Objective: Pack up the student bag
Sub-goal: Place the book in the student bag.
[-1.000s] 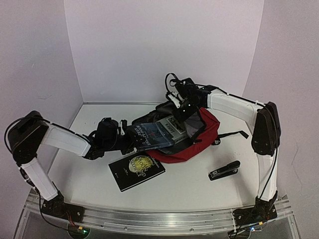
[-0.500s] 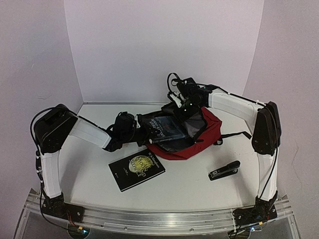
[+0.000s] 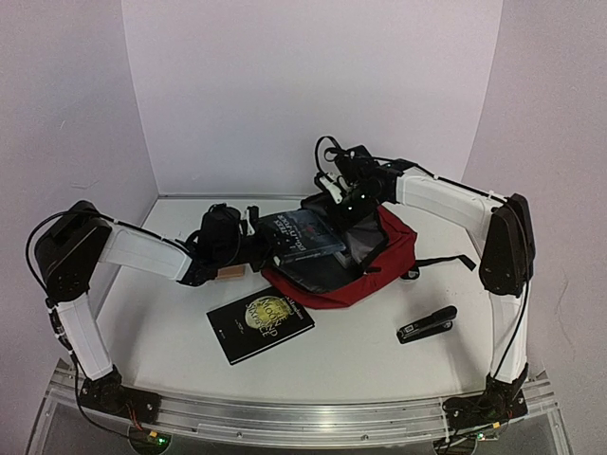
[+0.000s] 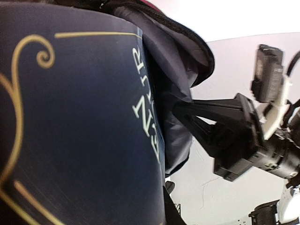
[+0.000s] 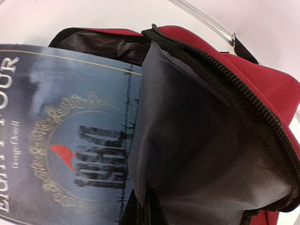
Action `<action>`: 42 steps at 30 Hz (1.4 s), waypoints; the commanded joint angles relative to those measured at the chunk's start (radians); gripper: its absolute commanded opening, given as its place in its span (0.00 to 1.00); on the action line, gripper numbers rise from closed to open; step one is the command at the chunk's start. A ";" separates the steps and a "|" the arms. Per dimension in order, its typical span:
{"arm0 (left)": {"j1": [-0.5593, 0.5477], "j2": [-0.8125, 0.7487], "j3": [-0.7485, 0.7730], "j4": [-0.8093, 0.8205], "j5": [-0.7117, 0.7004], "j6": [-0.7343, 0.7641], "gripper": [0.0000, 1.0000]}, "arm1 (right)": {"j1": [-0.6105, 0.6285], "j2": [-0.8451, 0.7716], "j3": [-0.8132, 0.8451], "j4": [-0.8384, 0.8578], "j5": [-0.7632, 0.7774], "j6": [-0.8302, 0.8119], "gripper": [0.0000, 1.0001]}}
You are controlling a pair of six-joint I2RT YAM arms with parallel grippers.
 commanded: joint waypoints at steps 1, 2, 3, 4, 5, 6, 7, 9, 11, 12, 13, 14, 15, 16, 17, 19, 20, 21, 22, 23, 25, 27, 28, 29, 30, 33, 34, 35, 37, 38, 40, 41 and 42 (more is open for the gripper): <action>-0.002 0.085 0.101 0.191 0.028 -0.004 0.00 | 0.013 -0.077 0.062 0.008 -0.082 0.022 0.00; -0.002 0.107 0.111 0.197 0.030 -0.005 0.00 | 0.013 -0.079 0.062 0.008 -0.083 0.022 0.00; -0.002 0.128 0.123 0.202 0.032 -0.006 0.00 | 0.013 -0.080 0.061 0.008 -0.085 0.021 0.00; -0.002 0.148 0.134 0.210 0.038 -0.005 0.00 | 0.013 -0.081 0.061 0.006 -0.087 0.021 0.00; -0.001 0.168 0.150 0.210 0.043 -0.005 0.00 | 0.014 -0.081 0.060 0.006 -0.091 0.023 0.00; -0.002 0.188 0.161 0.216 0.044 -0.005 0.00 | 0.013 -0.080 0.060 0.006 -0.095 0.025 0.00; -0.002 0.200 0.177 0.223 0.049 -0.005 0.00 | 0.014 -0.079 0.060 0.006 -0.101 0.028 0.00; -0.002 0.229 0.213 0.236 0.059 -0.002 0.00 | 0.014 -0.073 0.060 0.006 -0.116 0.037 0.00; -0.006 0.251 0.247 0.231 0.066 0.001 0.00 | 0.013 -0.068 0.061 0.004 -0.131 0.045 0.00; -0.009 0.263 0.276 0.224 0.069 0.001 0.00 | 0.014 -0.066 0.062 0.004 -0.136 0.048 0.00; -0.012 0.276 0.307 0.212 0.070 0.002 0.00 | 0.014 -0.063 0.063 0.003 -0.140 0.050 0.00; -0.013 0.290 0.337 0.192 0.067 0.002 0.00 | 0.015 -0.061 0.066 0.003 -0.144 0.052 0.00; -0.015 0.307 0.372 0.169 0.061 0.004 0.01 | 0.014 -0.058 0.070 0.002 -0.146 0.054 0.00; -0.017 0.327 0.414 0.142 0.058 0.008 0.04 | 0.014 -0.056 0.074 0.001 -0.148 0.055 0.00; -0.019 0.351 0.461 0.107 0.059 0.012 0.12 | 0.013 -0.053 0.079 0.000 -0.148 0.056 0.00; -0.021 0.390 0.538 0.018 0.060 0.002 0.28 | 0.014 -0.048 0.088 -0.003 -0.146 0.056 0.00; -0.021 0.395 0.539 0.002 0.057 -0.007 0.35 | 0.013 -0.046 0.091 -0.003 -0.144 0.054 0.00; -0.022 0.392 0.525 -0.005 0.048 -0.015 0.45 | 0.013 -0.046 0.092 -0.004 -0.141 0.052 0.00; -0.022 0.375 0.497 -0.011 0.034 -0.020 0.60 | 0.014 -0.046 0.091 -0.005 -0.140 0.050 0.00; -0.022 0.358 0.461 -0.015 0.019 -0.024 0.66 | 0.013 -0.045 0.090 -0.005 -0.138 0.048 0.00; -0.023 0.317 0.398 -0.029 -0.011 -0.031 0.70 | 0.009 -0.042 0.086 -0.005 -0.139 0.047 0.00; -0.022 0.282 0.364 -0.085 -0.027 -0.029 0.71 | 0.004 -0.039 0.085 -0.004 -0.143 0.053 0.00; -0.022 0.266 0.356 -0.118 -0.033 -0.023 0.72 | 0.001 -0.039 0.084 -0.004 -0.146 0.055 0.00; -0.024 0.254 0.347 -0.149 -0.038 -0.017 0.72 | 0.000 -0.038 0.083 -0.005 -0.147 0.056 0.00; -0.026 0.239 0.339 -0.177 -0.047 -0.014 0.73 | -0.001 -0.040 0.081 -0.004 -0.147 0.056 0.00; -0.033 0.190 0.312 -0.267 -0.086 -0.007 0.74 | -0.003 -0.044 0.072 -0.005 -0.140 0.048 0.00; -0.036 0.177 0.299 -0.283 -0.099 -0.007 0.74 | -0.004 -0.044 0.068 -0.004 -0.138 0.046 0.00; -0.039 0.167 0.288 -0.295 -0.114 -0.005 0.74 | -0.005 -0.045 0.065 -0.004 -0.137 0.045 0.00; -0.041 0.159 0.274 -0.315 -0.121 0.003 0.72 | -0.005 -0.045 0.059 -0.004 -0.138 0.044 0.00; -0.042 0.160 0.269 -0.311 -0.117 0.003 0.69 | -0.006 -0.045 0.057 -0.003 -0.138 0.042 0.00; -0.042 0.167 0.256 -0.289 -0.101 -0.003 0.61 | -0.006 -0.045 0.054 -0.003 -0.140 0.041 0.00; -0.042 0.175 0.256 -0.273 -0.093 -0.004 0.53 | -0.006 -0.045 0.052 -0.003 -0.143 0.041 0.00; -0.042 0.182 0.261 -0.264 -0.083 -0.005 0.47 | -0.006 -0.045 0.052 -0.003 -0.145 0.041 0.00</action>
